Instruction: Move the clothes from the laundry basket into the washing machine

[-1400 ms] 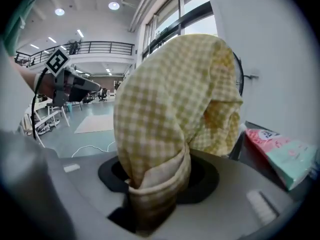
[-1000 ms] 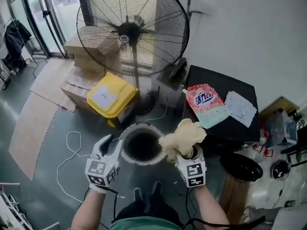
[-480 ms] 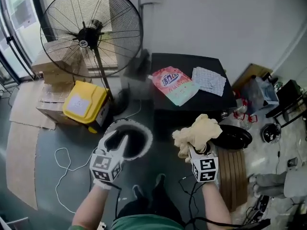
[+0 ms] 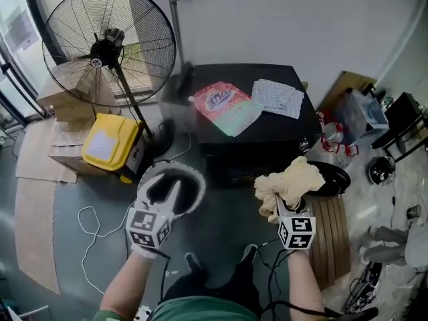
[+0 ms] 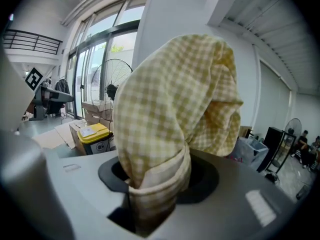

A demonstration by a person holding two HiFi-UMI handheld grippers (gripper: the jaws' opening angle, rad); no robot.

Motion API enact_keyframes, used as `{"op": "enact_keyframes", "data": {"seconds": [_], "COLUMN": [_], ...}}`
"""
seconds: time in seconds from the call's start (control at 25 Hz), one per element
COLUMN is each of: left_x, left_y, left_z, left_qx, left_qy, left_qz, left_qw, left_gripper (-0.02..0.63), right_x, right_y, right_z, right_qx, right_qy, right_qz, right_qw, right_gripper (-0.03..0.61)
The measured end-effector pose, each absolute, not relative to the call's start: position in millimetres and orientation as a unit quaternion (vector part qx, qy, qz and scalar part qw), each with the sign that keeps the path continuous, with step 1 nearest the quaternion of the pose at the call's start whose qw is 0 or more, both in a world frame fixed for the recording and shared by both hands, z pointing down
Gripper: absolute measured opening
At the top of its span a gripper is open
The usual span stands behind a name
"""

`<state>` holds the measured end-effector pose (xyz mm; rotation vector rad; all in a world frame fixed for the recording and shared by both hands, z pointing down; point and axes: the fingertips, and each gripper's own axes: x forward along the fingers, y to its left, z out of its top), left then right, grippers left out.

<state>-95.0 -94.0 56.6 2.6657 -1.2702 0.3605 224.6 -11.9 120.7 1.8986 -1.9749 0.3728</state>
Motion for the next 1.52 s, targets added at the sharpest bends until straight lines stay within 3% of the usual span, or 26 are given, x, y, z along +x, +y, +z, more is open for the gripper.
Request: {"op": "enact_keyframes", "data": {"seconds": [0.68,1.04,1.52], "left_x": [42.6,47.4,36.8], "left_y": [-107.8,-128.9,-189.6], "left_z": [118.1,203.4,381.3], "left_qx": [0.839,0.847,0.844], "left_qy": [-0.514,-0.502,-0.517], "left_qz": [0.151,0.149,0.112], "left_qw": [0.099,0.094,0.092], "left_gripper": [0.143,0.144,0.144], "right_x": [345.0,353.2,365.3], "right_y": [-61.5,-83.4,-143.4], "right_z": [223.2,282.8,434.6], "right_qx": [0.587,0.604,0.608], "right_qy": [-0.771,-0.769,-0.772], "right_qz": [0.122,0.093,0.057], "right_qw": [0.215,0.187,0.175], "right_gripper": [0.196,0.196,0.199]}}
